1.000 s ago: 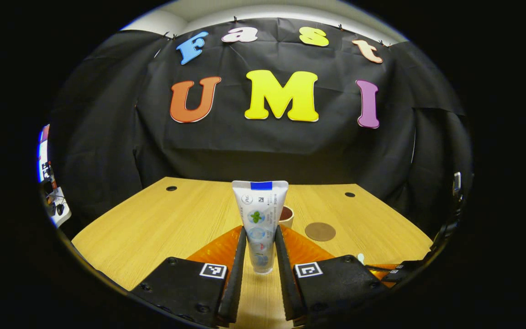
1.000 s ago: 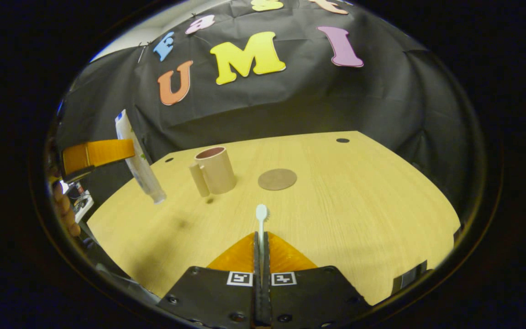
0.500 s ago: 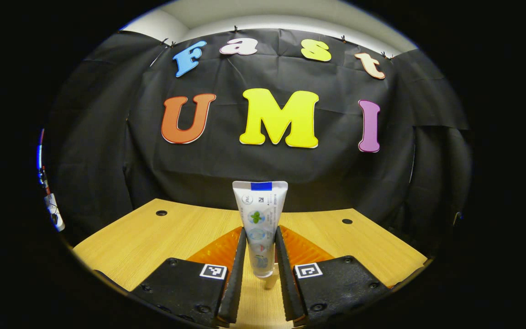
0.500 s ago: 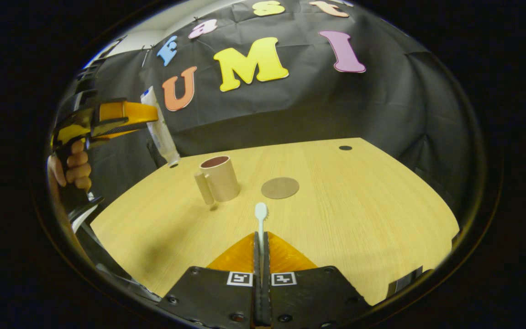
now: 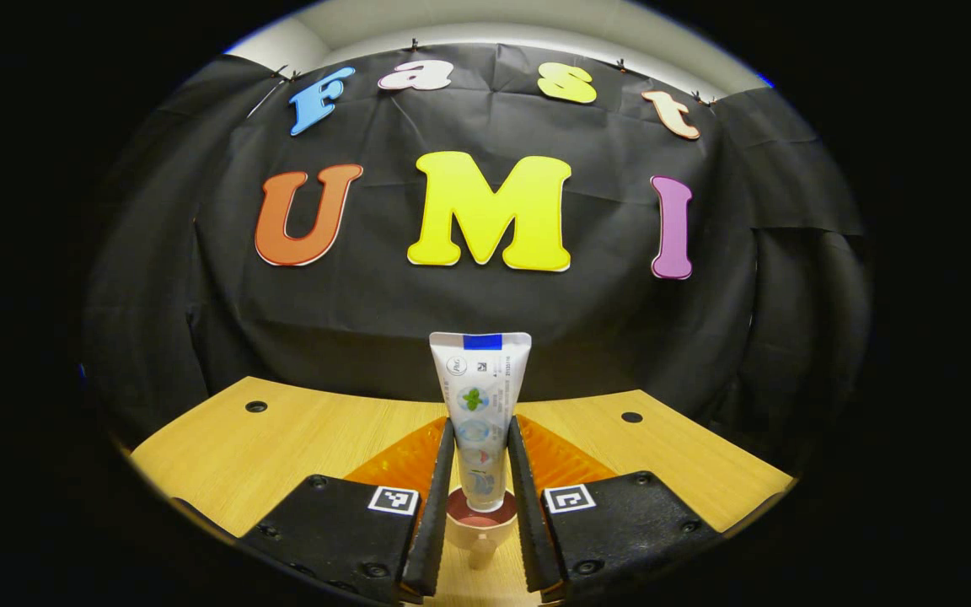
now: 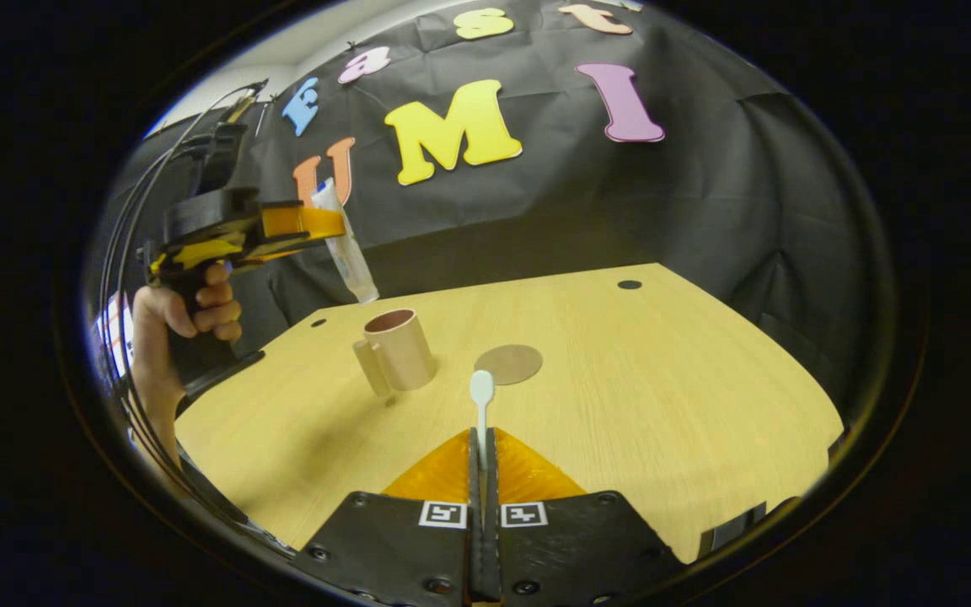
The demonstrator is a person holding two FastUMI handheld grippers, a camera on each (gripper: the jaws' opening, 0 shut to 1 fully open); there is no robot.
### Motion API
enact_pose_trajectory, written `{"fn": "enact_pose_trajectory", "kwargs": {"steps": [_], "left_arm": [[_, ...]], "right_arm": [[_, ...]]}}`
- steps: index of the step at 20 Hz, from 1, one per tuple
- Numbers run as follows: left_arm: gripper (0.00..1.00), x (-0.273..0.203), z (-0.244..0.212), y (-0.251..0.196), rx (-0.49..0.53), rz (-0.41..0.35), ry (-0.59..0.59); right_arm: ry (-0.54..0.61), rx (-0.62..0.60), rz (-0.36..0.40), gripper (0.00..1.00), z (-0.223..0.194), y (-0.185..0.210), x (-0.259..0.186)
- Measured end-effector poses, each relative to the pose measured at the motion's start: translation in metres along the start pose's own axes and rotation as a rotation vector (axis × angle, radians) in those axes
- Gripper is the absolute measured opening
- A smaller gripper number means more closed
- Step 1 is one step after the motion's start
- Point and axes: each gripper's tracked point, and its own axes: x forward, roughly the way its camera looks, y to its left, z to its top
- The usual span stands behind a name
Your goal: Put the toothbrush and toothpaste on the desktop into the cup, then pick up the cup and place it on the coaster on the desktop.
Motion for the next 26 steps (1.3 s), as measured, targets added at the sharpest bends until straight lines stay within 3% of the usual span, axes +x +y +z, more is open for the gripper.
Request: {"fn": "enact_pose_trajectory", "kwargs": {"steps": [12,15,19,21,26], "left_arm": [[0.44,0.023,-0.032,0.008,0.013,0.009,0.056],[0.63,0.017,-0.015,0.014,0.055,0.035,-0.006],[0.88,0.013,-0.019,0.018,0.083,0.057,0.0],[0.94,0.008,-0.019,0.022,0.068,0.065,0.0],[0.94,-0.016,-0.01,0.041,0.045,0.1,-0.039]], "right_arm": [[-0.001,-0.008,-0.004,0.0,0.0,-0.001,0.004],[-0.001,-0.011,-0.001,0.0,-0.001,0.001,0.003],[-0.003,-0.021,0.008,0.0,-0.001,0.007,0.003],[-0.011,-0.028,0.018,0.0,0.002,0.009,0.002],[-0.044,-0.023,0.06,0.0,0.022,0.022,0.005]]}}
